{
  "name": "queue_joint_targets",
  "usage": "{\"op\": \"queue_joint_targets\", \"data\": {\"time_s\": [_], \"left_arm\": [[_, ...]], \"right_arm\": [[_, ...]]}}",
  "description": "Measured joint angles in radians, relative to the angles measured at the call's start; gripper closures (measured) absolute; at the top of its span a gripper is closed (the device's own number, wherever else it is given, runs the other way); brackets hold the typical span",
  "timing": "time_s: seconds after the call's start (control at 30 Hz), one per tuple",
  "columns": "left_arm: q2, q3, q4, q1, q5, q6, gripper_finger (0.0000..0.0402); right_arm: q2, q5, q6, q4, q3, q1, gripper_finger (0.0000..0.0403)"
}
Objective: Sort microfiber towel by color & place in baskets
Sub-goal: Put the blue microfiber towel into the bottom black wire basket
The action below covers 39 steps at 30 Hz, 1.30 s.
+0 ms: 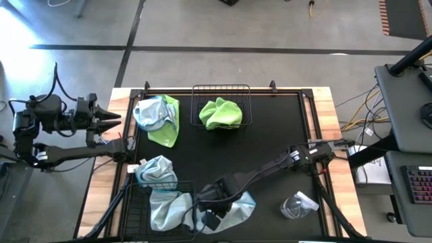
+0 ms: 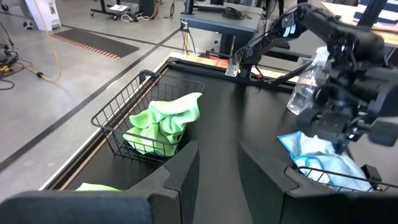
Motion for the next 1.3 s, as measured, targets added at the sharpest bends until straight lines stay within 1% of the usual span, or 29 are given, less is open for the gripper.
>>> {"op": "queue_joint_targets", "data": {"time_s": [0.1, 0.23, 0.43, 0.53, 0.73, 0.87, 1.07, 1.3], "left_arm": [[-0.001, 0.000, 0.000, 0.000, 0.000, 0.003, 0.0306], [-0.002, 0.000, 0.000, 0.000, 0.000, 0.006, 0.0306], [-0.003, 0.000, 0.000, 0.000, 0.000, 0.006, 0.0306], [-0.003, 0.000, 0.000, 0.000, 0.000, 0.006, 0.0306], [-0.003, 0.000, 0.000, 0.000, -0.001, -0.001, 0.0306], [-0.003, 0.000, 0.000, 0.000, 0.000, -0.013, 0.0306], [-0.003, 0.000, 0.000, 0.000, 0.000, -0.021, 0.0306], [-0.003, 0.000, 0.000, 0.000, 0.000, -0.031, 0.0306]], "right_arm": [[-0.024, 0.021, -0.001, 0.062, 0.000, 0.000, 0.0394], [-0.066, 0.089, -0.014, 0.155, 0.000, 0.000, 0.0394], [-0.114, 0.192, -0.082, 0.301, 0.000, 0.000, 0.0394], [-0.129, 0.229, -0.128, 0.413, 0.000, 0.000, 0.0394], [-0.136, 0.238, -0.296, 0.720, 0.000, 0.000, 0.0394], [-0.136, 0.238, -0.368, 0.901, 0.000, 0.000, 0.0394], [-0.136, 0.240, -0.431, 1.074, 0.000, 0.000, 0.0394], [-0.136, 0.323, -0.522, 1.191, 0.000, 0.000, 0.0394]]}}
